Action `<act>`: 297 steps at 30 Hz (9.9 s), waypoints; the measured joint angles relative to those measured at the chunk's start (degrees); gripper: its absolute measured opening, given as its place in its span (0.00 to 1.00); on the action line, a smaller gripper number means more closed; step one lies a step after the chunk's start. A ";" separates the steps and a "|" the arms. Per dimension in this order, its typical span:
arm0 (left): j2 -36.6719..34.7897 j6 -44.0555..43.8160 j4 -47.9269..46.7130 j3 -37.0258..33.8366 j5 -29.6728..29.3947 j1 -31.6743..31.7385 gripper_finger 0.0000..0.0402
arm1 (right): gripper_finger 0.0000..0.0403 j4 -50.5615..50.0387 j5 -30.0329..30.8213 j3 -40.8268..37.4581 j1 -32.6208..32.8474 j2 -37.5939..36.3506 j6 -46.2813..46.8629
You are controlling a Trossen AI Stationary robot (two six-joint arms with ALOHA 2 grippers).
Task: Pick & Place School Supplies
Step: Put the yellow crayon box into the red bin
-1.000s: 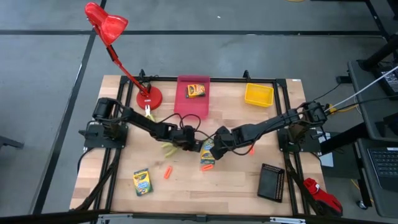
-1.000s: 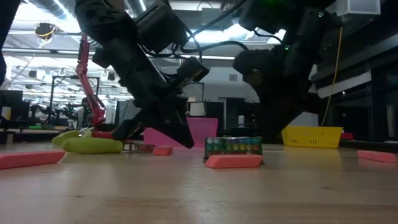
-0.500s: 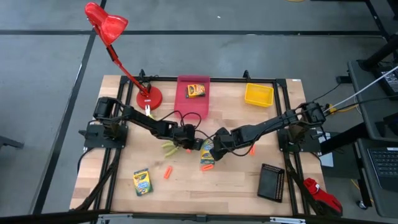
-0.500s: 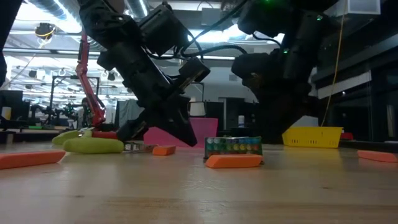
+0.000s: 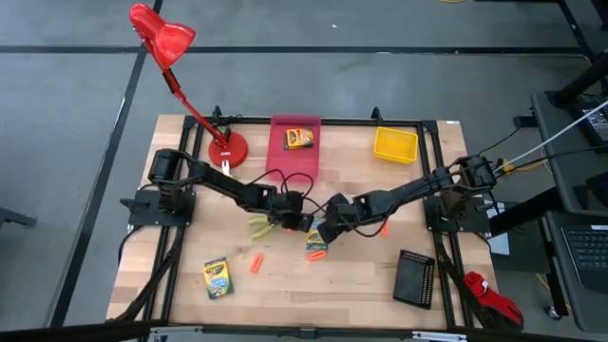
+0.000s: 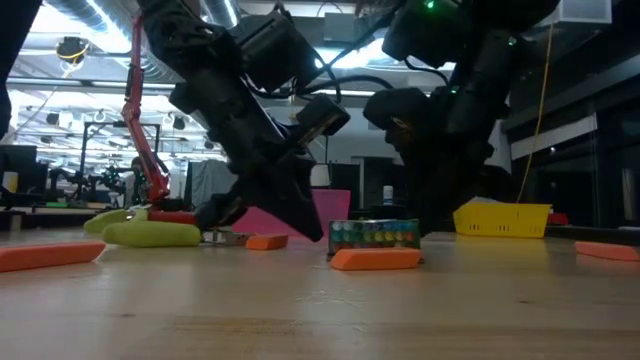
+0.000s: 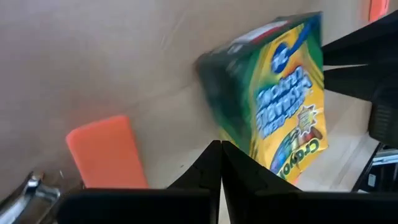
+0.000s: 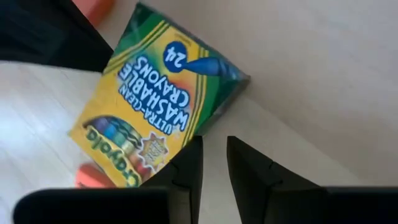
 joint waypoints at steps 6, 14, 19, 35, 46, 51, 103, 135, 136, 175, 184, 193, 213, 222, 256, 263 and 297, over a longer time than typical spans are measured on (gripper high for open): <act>0.32 1.12 1.09 0.00 -0.43 0.48 0.01 | 0.18 3.44 -2.01 0.00 -0.57 1.86 0.65; 2.70 1.88 3.90 2.36 0.88 0.84 0.01 | 0.14 7.28 -6.10 -0.07 -0.28 2.99 1.62; 2.02 2.63 2.87 3.66 1.75 1.01 0.00 | 0.10 7.38 -6.84 0.76 0.30 2.91 1.75; -5.33 3.88 1.84 4.15 2.04 3.02 0.00 | 0.10 1.81 0.43 8.63 -2.00 1.97 -5.91; -7.69 11.16 -12.99 4.03 2.97 3.94 0.01 | 0.10 -9.42 2.72 10.49 -3.51 0.01 -7.77; -7.69 11.77 -16.60 3.98 2.20 2.04 0.01 | 0.10 -14.39 3.26 10.45 -3.34 -1.11 -7.79; -1.38 7.66 -9.51 3.63 -1.15 2.07 0.01 | 0.10 -2.99 -2.98 1.65 -2.90 0.00 -5.18; -6.48 9.26 -10.58 3.80 -3.82 2.88 0.00 | 0.09 -3.00 1.15 3.47 -8.46 -4.54 -9.59; -6.85 9.60 -10.92 3.80 -4.18 3.20 0.00 | 0.09 -3.48 1.14 3.78 -8.76 -4.62 -10.15; -19.53 25.12 -19.35 3.82 -11.21 25.19 0.01 | 0.03 -9.17 -3.66 27.91 -30.84 3.20 -38.26; -24.92 31.43 -24.14 4.33 -13.80 30.62 0.01 | 0.03 -13.56 -6.55 30.36 -30.48 4.63 -39.52; -26.08 32.24 -26.14 4.18 -11.16 30.63 0.01 | 0.03 -14.90 -3.15 30.40 -30.18 4.61 -39.02; -36.65 35.08 -65.60 3.98 -11.28 19.27 0.00 | 0.03 -24.68 -3.12 30.34 -16.76 3.30 -37.14; -44.68 13.41 -75.67 3.91 -0.67 -5.51 0.04 | 0.03 -22.45 -2.33 30.32 -6.81 2.23 -28.74; -9.37 -37.09 -43.68 3.93 2.34 -42.81 0.16 | 0.03 -29.53 9.16 30.27 -1.39 -9.79 -27.69; -6.36 -27.32 -34.54 4.16 2.16 -34.80 0.15 | 0.03 -34.25 11.35 30.27 -0.29 -12.19 -26.46; -18.09 18.64 -33.95 3.65 0.90 -2.02 0.17 | 0.09 -15.62 6.45 10.79 5.97 -18.97 -0.24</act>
